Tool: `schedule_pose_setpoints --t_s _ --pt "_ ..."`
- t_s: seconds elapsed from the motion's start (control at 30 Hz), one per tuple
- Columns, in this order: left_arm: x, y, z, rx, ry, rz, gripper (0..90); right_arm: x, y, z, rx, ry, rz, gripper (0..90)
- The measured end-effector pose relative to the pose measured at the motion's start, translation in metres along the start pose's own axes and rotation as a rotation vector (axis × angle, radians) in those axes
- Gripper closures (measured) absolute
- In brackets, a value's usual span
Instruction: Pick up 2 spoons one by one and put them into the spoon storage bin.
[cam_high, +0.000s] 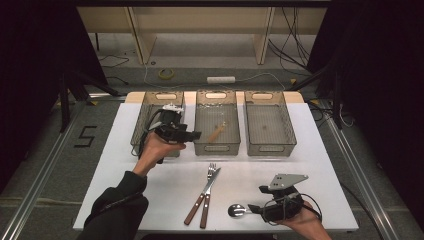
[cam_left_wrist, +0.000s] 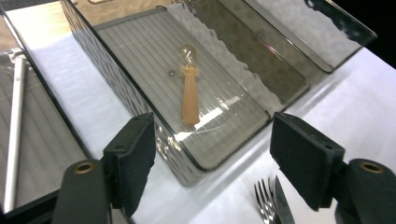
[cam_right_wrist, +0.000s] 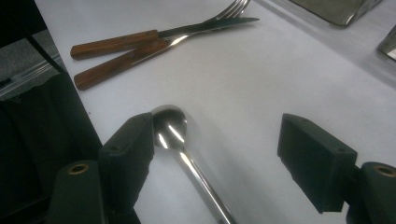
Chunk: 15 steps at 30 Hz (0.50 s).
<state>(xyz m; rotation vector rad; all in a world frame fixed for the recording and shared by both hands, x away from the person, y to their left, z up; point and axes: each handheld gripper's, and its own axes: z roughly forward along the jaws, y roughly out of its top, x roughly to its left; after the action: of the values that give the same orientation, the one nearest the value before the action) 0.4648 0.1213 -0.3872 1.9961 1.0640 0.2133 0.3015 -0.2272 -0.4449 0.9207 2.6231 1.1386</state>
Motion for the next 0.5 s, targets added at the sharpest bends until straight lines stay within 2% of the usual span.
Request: schedule_pose_setpoints --t_s 0.2,0.33,0.5 --pt "0.004 -0.018 -0.013 0.007 -0.018 0.034 27.6 0.000 -0.001 0.000 0.007 0.001 -0.001 28.3" --pt "0.005 -0.034 -0.022 0.000 -0.026 0.031 27.2 0.000 -0.001 0.000 0.010 -0.002 -0.001 28.3" --pt "0.006 -0.054 -0.029 -0.010 -0.013 0.051 26.2 0.001 0.000 0.001 0.012 -0.003 -0.002 28.3"
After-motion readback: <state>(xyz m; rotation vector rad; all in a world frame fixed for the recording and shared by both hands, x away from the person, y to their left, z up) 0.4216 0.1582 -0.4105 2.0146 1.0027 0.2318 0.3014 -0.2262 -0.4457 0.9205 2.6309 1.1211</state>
